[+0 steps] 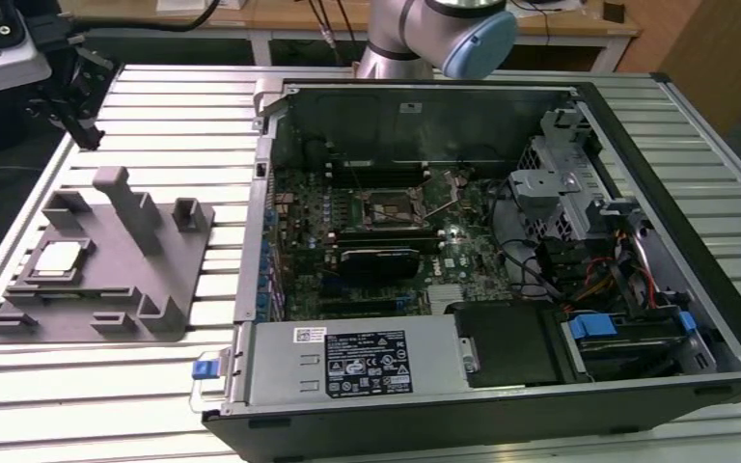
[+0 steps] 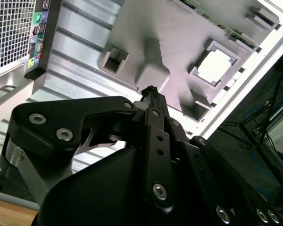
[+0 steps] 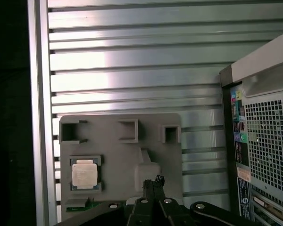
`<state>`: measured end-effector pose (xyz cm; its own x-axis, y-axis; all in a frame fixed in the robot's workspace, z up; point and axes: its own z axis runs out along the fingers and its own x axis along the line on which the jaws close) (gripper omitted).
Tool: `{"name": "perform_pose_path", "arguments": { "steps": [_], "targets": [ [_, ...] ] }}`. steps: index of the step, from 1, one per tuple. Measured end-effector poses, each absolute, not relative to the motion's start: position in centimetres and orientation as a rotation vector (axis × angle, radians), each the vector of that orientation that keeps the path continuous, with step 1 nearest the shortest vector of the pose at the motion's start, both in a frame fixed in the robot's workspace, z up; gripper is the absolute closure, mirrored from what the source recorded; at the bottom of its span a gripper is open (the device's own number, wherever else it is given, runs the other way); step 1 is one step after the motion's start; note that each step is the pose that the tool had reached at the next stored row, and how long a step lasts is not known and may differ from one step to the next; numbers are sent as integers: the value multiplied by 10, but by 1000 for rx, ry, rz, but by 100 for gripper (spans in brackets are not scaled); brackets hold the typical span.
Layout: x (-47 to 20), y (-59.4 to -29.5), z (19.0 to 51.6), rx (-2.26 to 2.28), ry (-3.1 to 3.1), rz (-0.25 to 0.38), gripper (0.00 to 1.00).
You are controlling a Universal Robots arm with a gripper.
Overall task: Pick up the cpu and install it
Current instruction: 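Reach for the cpu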
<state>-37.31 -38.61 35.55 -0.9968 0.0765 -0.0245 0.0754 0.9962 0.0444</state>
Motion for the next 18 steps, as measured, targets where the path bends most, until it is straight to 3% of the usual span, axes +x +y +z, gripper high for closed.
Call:
{"name": "perform_pose_path", "arguments": {
  "steps": [18],
  "targets": [
    [-386,-387,349,118,3112,68,89]
  ]
}}
